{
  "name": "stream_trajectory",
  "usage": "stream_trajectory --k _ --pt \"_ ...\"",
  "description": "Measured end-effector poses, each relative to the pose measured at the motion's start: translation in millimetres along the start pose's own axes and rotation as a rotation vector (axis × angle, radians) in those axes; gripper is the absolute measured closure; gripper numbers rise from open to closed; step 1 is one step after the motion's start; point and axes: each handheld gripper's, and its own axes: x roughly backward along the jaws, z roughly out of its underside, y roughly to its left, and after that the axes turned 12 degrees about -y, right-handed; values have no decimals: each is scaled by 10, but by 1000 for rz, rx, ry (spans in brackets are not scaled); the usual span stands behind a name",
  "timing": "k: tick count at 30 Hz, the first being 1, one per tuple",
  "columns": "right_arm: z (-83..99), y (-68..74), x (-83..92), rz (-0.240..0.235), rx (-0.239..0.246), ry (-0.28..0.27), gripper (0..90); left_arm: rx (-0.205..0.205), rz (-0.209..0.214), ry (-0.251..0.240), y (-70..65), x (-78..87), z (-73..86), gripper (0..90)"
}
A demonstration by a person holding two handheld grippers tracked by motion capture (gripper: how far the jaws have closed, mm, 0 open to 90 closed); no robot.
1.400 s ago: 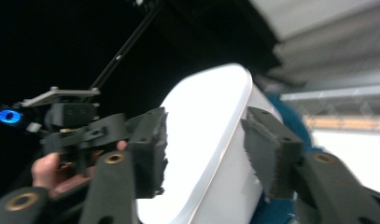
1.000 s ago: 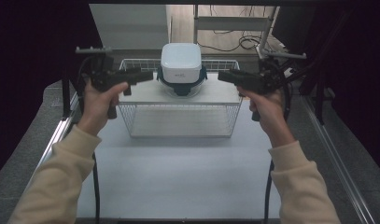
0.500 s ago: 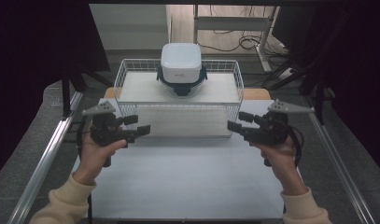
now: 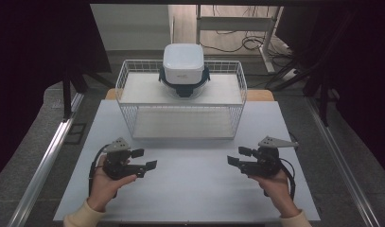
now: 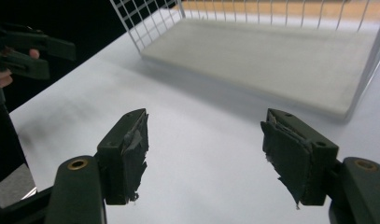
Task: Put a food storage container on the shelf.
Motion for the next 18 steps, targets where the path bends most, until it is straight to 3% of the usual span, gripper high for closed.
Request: stream_trajectory --k 2,8,18 --pt "103 5 -33 2 -4 20 310 0 -7 19 7 -38 80 265" --pt "274 23 -91 12 47 75 301 -20 -31 70 31 -116 232 264" --pt "321 38 -97 24 74 68 284 -28 -39 46 15 -98 221 264"
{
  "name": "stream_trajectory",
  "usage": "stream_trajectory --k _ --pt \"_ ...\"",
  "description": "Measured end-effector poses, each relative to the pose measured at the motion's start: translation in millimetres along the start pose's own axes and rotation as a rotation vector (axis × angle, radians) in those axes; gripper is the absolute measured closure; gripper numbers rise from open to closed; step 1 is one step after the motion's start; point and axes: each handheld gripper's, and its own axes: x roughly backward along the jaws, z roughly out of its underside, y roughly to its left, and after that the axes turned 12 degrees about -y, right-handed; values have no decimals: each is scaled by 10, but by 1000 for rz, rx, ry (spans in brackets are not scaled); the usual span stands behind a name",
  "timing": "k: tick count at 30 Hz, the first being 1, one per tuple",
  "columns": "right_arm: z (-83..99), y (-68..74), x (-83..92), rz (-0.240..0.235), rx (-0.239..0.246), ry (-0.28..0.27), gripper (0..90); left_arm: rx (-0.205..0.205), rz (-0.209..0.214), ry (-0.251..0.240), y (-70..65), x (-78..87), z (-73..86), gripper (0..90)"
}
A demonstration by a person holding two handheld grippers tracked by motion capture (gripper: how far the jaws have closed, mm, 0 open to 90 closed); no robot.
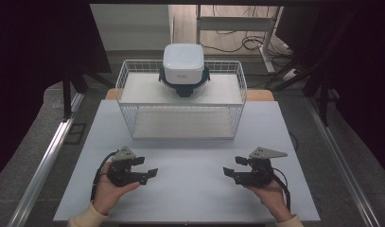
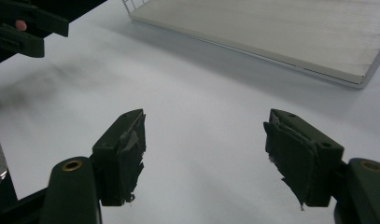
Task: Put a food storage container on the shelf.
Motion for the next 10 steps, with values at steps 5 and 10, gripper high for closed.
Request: stream_trajectory --k 5,10 --pt "0 16 19 -1 7 -12 279 0 -6 -6 10 15 -2 264" --pt "-10 10 46 -1 16 -30 258 -6 -11 -13 8 28 -1 266"
